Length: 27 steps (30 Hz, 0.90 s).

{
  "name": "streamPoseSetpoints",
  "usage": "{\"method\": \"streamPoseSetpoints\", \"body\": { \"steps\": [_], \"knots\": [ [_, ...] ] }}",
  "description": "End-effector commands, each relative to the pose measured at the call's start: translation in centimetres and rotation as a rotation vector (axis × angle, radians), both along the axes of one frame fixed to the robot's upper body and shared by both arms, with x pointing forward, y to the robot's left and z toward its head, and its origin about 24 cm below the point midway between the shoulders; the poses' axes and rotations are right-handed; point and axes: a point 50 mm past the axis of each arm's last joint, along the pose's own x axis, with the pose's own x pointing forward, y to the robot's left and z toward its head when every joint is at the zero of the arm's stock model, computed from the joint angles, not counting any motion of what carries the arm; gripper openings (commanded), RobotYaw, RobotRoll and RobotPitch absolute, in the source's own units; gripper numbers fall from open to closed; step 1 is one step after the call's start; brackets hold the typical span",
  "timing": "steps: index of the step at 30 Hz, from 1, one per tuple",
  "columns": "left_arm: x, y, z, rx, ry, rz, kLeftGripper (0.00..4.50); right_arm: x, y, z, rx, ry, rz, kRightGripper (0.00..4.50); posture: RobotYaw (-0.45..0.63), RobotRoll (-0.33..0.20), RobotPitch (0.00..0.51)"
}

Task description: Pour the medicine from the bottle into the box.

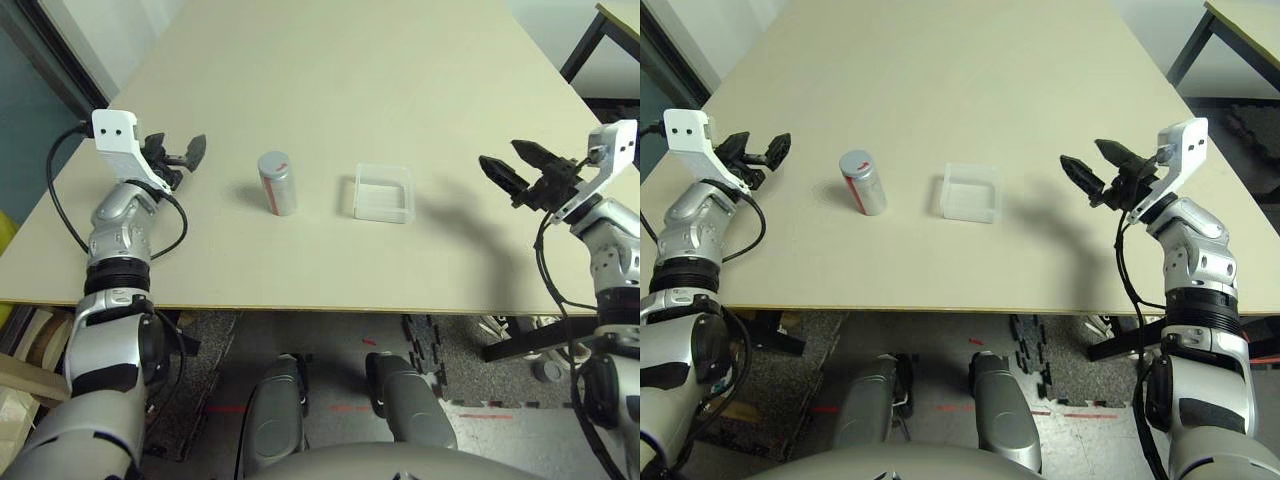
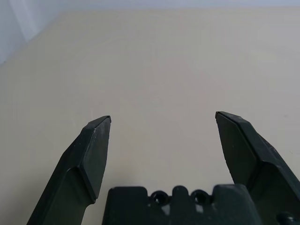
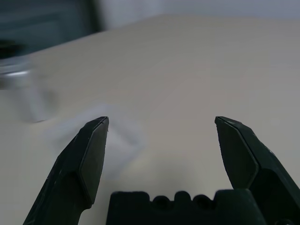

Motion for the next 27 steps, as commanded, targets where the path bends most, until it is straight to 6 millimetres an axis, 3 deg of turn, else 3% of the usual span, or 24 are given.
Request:
{"method": "streamPoseSetpoints", "body": {
  "steps": [1, 10, 21, 27],
  "knots": [
    [-0.7, -0.7, -0.3, 0.001, 0.002, -0.050, 4.48, -1.0, 1.6, 0.1, -0.046, 0.007, 0.179, 4.50, -0.10, 0.000, 0.155],
    [-2.4, -1.6, -0.3, -0.007, -0.053, -0.080, 4.48, -2.3, 4.6, -0.1, -0.134, 0.039, 0.461, 4.50, -0.08, 0.000, 0.161],
    [-6.0, -3.1, -0.4, -0.068, -0.070, -0.231, 4.48, -1.4, 5.5, -0.1, -0.139, 0.030, 0.484, 4.50, -0.05, 0.000, 0.172],
    [-8.2, -5.2, -1.9, -0.094, 0.005, -0.337, 4.48, -1.0, 5.7, -0.2, -0.149, 0.026, 0.486, 4.50, -0.04, 0.000, 0.174]
  ]
}}
